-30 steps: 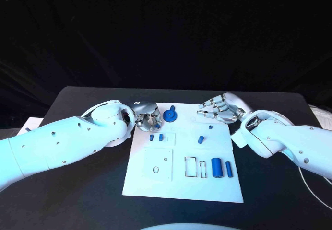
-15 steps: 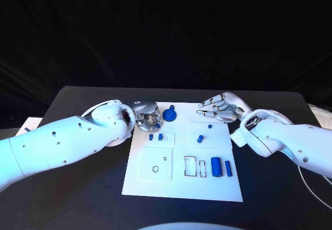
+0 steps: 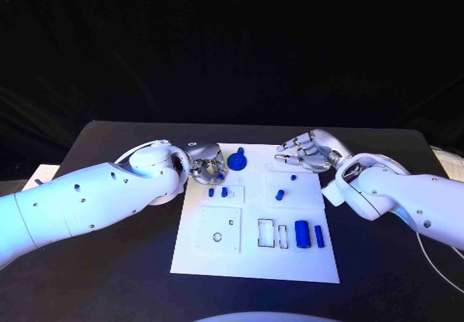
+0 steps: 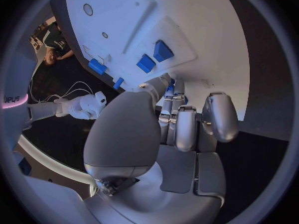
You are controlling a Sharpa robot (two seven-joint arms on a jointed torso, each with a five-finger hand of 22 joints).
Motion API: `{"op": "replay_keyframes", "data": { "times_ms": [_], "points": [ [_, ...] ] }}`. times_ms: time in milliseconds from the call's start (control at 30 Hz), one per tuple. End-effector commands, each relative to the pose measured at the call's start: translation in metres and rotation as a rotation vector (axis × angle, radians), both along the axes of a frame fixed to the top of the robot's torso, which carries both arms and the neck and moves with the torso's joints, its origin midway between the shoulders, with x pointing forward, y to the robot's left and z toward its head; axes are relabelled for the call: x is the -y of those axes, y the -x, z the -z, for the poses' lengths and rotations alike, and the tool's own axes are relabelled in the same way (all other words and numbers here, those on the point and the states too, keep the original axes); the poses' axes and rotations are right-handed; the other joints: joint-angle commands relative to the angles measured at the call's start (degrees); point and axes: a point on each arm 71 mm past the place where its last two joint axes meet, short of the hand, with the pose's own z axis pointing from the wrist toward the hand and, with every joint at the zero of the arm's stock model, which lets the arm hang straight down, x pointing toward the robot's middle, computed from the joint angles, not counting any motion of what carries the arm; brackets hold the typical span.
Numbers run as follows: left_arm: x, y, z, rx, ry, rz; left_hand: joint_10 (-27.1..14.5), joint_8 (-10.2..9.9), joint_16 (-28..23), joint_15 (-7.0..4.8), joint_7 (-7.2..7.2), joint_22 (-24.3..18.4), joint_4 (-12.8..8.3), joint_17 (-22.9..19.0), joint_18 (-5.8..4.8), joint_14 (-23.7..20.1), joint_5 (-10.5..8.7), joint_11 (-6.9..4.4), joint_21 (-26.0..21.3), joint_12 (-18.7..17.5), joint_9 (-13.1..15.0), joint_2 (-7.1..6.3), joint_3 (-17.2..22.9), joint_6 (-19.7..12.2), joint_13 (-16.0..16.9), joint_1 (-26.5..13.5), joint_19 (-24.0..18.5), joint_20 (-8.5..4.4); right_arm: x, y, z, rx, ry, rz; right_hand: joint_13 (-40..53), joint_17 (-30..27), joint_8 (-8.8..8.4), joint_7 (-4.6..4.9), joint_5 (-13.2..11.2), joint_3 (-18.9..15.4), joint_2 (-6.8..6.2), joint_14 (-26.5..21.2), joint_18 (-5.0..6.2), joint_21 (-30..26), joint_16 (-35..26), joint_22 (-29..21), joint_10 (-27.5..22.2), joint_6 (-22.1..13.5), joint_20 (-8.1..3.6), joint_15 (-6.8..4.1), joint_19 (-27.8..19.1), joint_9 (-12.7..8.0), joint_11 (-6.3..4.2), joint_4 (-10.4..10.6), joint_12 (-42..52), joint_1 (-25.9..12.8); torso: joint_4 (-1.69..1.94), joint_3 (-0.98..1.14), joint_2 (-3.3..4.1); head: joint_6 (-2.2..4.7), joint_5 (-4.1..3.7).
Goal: Assemble the parts on the task board
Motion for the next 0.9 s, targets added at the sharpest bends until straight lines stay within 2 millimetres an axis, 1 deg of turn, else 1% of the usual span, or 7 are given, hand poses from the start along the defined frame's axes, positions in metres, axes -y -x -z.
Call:
{"op": "replay_keyframes", "data": {
  "times_ms": [33, 167, 500, 900],
  "points": [
    [-0.0007, -0.0001, 0.0034, -0.023, -0.032, -0.007, -0.52, -0.40, 0.12, 0.36, 0.17, 9.86, -0.05, -0.09, -0.72, 1.96, -0.41, 0.11, -0.30, -0.28, -0.14, -0.08, 0.52, -0.31, -0.13, -0.61, 1.96, 0.30, -0.0018, 0.0008, 0.0004, -0.003, 0.003, -0.016, 1.71, 3.35, 0.06, -0.02, 0.34, -0.40, 0.58, 3.29, 0.71, -0.39, -0.23, 6.35, 0.14, 0.27, 0.00, -0.06, -0.51, 0.05, -0.29, 0.10, 0.09, -0.03, -0.04, 0.02, 0.03, 0.02, 0.04],
    [0.0002, -0.0007, 0.0039, -0.025, -0.034, -0.008, -0.97, -0.54, 0.10, 0.51, 0.38, 9.84, -0.15, -0.22, -0.70, 1.92, -0.46, 0.30, -0.46, -0.27, -0.34, -0.26, 0.83, -0.77, -0.22, -0.91, 1.94, 0.42, -0.0016, 0.0009, 0.0004, -0.004, 0.003, -0.016, 1.71, 3.35, 0.06, -0.02, 0.34, -0.40, 0.58, 3.29, 0.71, -0.39, -0.23, 6.35, 0.14, 0.27, 0.00, -0.06, -0.51, 0.05, -0.29, 0.10, 0.09, -0.03, -0.07, -0.04, 0.07, 0.04, -0.01],
    [0.0005, -0.0014, 0.0044, -0.026, -0.036, -0.010, -1.44, -0.63, 0.04, 0.66, 0.56, 9.81, -0.25, -0.44, -0.68, 1.86, -0.50, 0.49, -0.66, -0.26, -0.60, -0.49, 1.13, -1.39, -0.31, -1.26, 1.91, 0.56, -0.0013, 0.0007, 0.0007, -0.005, 0.004, -0.016, 1.71, 3.35, 0.06, -0.02, 0.34, -0.40, 0.58, 3.29, 0.71, -0.39, -0.23, 6.35, 0.14, 0.27, 0.00, -0.06, -0.51, 0.05, -0.29, 0.10, 0.09, -0.03, 0.03, -0.02, 0.00, -0.08, -0.10],
    [-0.0031, -0.0020, 0.0051, -0.029, -0.041, -0.022, -2.36, -0.66, -0.11, 0.97, 1.07, 9.70, -0.47, -0.87, -0.61, 1.73, -0.52, 0.90, -1.19, -0.26, -1.14, -1.07, 1.60, -2.60, -0.50, -1.88, 1.82, 0.82, -0.0009, 0.0004, 0.0009, -0.006, 0.005, -0.015, 1.71, 3.35, 0.06, -0.02, 0.34, -0.40, 0.58, 3.29, 0.71, -0.39, -0.23, 6.35, 0.14, 0.27, 0.00, -0.06, -0.51, 0.05, -0.29, 0.10, 0.09, -0.03, -0.04, -0.04, 0.00, -0.10, 0.01]
  ]
}}
